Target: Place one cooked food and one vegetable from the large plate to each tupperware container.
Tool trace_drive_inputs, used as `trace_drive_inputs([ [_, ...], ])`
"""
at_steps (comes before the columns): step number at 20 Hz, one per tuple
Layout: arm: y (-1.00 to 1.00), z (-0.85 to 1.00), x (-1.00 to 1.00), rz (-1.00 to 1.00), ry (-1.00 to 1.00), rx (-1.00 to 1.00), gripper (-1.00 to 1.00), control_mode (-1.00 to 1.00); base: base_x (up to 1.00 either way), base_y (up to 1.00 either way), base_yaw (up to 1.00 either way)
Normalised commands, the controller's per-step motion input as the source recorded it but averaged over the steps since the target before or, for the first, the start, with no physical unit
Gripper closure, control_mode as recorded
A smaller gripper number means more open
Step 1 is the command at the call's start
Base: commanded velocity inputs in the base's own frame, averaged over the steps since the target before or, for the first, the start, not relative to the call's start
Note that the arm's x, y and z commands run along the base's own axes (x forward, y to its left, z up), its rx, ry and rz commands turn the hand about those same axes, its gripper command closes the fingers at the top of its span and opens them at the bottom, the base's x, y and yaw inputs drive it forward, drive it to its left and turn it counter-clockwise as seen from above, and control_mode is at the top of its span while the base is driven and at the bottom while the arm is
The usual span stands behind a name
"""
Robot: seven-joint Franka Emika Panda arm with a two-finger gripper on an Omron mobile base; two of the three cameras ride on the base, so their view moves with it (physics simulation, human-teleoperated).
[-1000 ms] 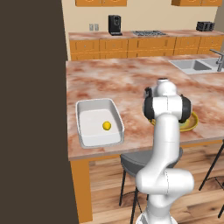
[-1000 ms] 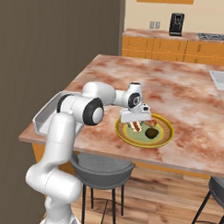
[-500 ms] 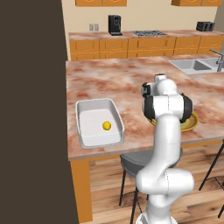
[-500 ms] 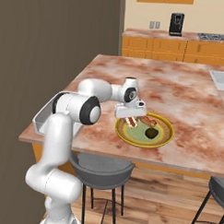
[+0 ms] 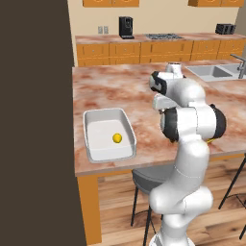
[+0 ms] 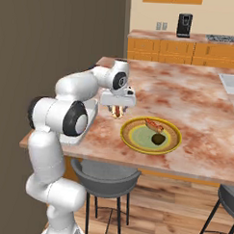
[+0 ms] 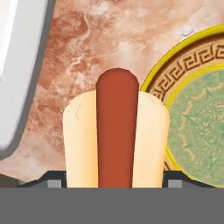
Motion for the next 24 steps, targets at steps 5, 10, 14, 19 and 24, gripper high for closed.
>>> trace_drive_inputs([
  [5, 1.0, 0.69, -0.81, -0.24, -0.04, 0.03, 1.0, -1.0, 0.0, 0.0, 0.0],
  [10, 1.0, 0.34, -0.21, -0.27, 0.08, 0.08, 1.0, -1.0, 0.0, 0.0, 0.0],
  [14, 1.0, 0.21, 0.08, -0.15, 0.0, -0.03, 1.0, -1.0, 0.0, 0.0, 0.0],
  [19, 1.0, -0.36, 0.41, -0.02, 0.0, -0.13, 1.0, -1.0, 0.0, 0.0, 0.0],
  [24, 0.99, -0.45, 0.39, -0.02, 0.0, -0.09, 1.0, -1.0, 0.0, 0.0, 0.0],
])
